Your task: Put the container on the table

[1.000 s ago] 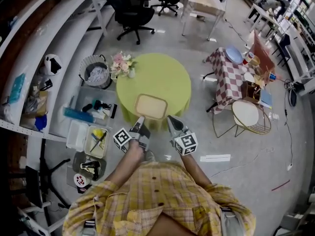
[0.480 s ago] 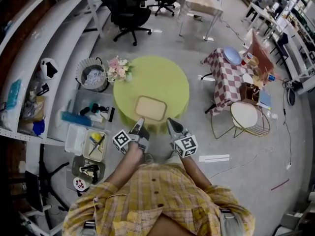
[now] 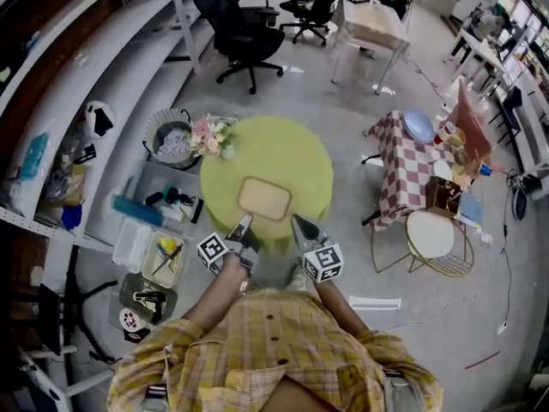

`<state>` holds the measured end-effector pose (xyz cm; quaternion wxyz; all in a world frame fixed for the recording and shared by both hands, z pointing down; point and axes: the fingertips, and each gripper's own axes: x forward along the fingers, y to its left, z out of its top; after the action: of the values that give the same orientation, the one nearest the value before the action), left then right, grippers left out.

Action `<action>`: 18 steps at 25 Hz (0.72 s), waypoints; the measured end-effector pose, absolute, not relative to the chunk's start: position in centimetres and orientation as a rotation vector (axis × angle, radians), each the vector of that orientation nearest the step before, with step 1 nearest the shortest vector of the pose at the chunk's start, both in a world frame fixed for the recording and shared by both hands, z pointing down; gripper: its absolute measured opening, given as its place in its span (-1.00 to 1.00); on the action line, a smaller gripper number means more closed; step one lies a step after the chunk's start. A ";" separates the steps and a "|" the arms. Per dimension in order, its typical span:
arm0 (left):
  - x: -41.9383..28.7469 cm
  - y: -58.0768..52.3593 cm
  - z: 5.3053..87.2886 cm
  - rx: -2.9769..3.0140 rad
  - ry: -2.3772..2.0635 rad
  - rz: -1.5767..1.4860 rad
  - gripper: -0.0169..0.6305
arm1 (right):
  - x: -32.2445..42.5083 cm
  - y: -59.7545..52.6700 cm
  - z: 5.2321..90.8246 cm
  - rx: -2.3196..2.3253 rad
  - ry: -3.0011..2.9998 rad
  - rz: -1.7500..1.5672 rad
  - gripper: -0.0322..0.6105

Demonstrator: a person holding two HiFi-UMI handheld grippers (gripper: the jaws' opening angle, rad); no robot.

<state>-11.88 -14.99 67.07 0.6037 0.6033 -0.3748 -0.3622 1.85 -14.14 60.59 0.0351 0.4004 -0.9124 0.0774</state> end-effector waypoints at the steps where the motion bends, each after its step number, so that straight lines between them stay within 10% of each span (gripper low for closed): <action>1: -11.6 -15.5 67.3 1.396 -0.882 -0.839 -0.91 | 2.1 -14.7 60.7 1.214 -2.810 0.241 -0.91; 18: -5.9 -21.6 68.2 1.318 -0.991 -0.913 -0.91 | 6.9 -21.7 61.0 1.034 -2.884 0.246 -0.91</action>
<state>-5.86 -21.55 68.22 0.5878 0.5658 -0.4254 -0.3918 6.89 -21.73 60.99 0.0340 0.3363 -0.9377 0.0800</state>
